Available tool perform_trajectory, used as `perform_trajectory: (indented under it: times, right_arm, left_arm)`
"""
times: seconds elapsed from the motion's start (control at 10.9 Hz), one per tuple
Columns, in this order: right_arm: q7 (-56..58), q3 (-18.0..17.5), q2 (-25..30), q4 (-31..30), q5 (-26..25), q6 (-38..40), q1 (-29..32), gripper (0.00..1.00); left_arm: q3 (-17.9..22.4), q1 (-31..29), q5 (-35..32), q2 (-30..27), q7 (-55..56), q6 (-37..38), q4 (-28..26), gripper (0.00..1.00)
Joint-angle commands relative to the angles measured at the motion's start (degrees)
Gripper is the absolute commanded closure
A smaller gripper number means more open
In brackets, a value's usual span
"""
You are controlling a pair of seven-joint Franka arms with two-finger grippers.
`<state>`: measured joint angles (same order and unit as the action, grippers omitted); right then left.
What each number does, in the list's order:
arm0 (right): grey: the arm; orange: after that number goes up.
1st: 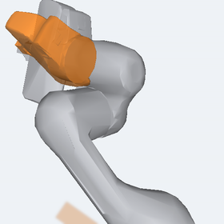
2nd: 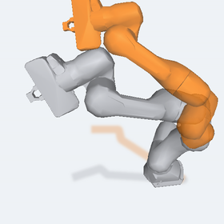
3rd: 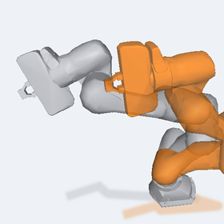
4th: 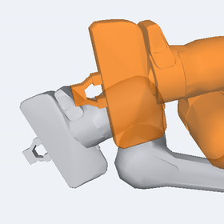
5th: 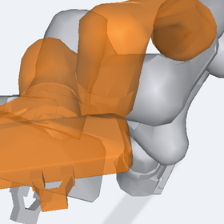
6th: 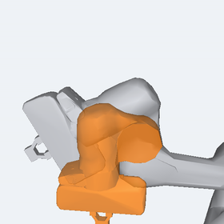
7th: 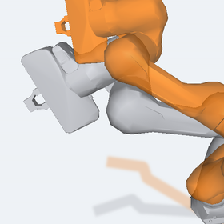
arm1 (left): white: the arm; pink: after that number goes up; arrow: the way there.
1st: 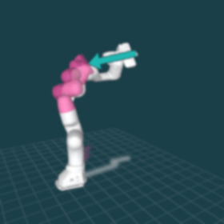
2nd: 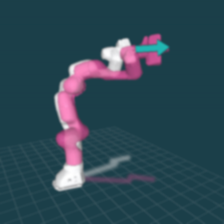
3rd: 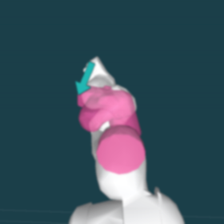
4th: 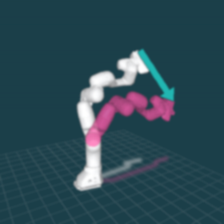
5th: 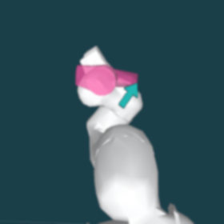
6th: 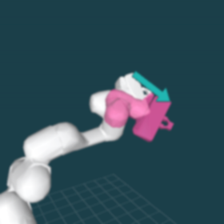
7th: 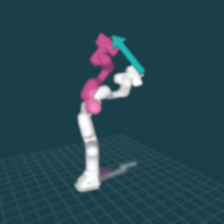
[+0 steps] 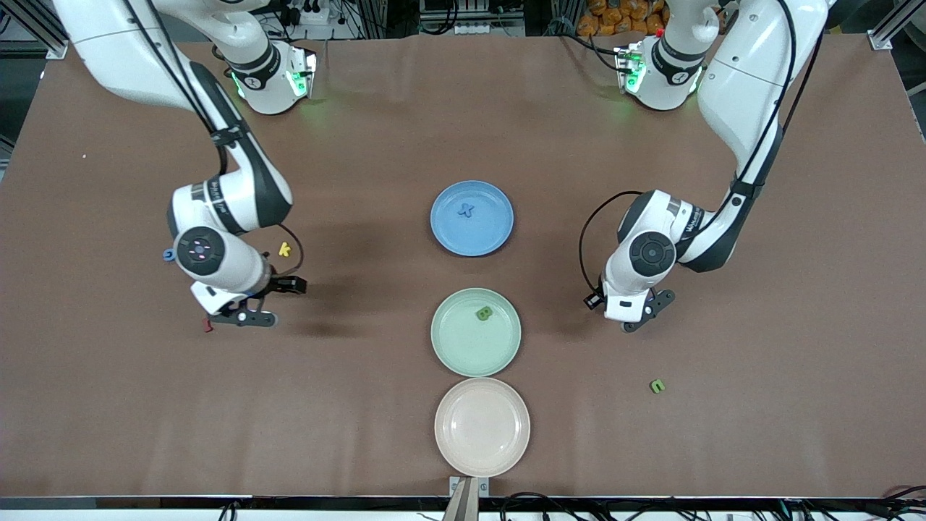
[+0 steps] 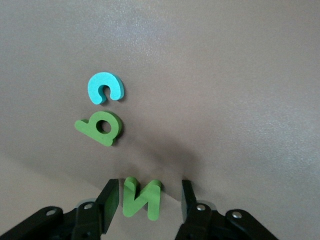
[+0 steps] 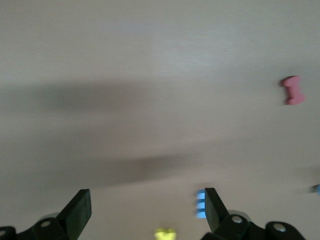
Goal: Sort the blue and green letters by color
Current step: 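Carry the green N to the green plate while the right gripper reaches E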
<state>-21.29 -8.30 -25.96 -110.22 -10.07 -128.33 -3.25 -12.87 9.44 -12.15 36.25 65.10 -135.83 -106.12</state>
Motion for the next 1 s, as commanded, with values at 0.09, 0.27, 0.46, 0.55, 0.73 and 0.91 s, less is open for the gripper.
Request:
perform_trajectory:
  times: [0.09,0.27,0.46,0.55,0.73,0.91]
  right_arm:
    - [9.4,-1.0,8.0,-12.8,-0.9,-8.4,6.6,0.0]
    - [10.8,-1.0,9.9,-18.1,-0.9,-13.8,8.6,0.0]
    - [12.2,-1.1,11.2,-21.6,-0.9,-16.9,10.4,0.0]
    - [12.2,-1.1,11.2,-22.8,-0.8,-19.0,10.6,0.0]
    - [12.2,-1.1,11.1,-25.7,-0.8,-23.7,11.2,0.0]
    - [12.0,-1.1,10.0,-26.5,-0.6,-26.9,11.2,0.0]
  left_arm:
    - [-0.5,-0.7,-1.6,-1.5,-1.3,-0.8,-2.1,0.99]
    - [-0.5,-0.7,-1.6,-1.8,-1.5,-0.8,-2.0,1.0]
    - [-0.8,0.7,-1.6,-3.6,-2.2,-0.5,-0.9,1.0]
    - [-1.1,1.9,-1.6,-3.7,-3.0,-0.1,1.6,1.0]
    - [-1.3,4.3,-1.6,-2.4,-3.8,0.0,6.7,1.0]
    - [-1.3,7.1,-1.3,0.0,-4.3,0.0,11.9,1.0]
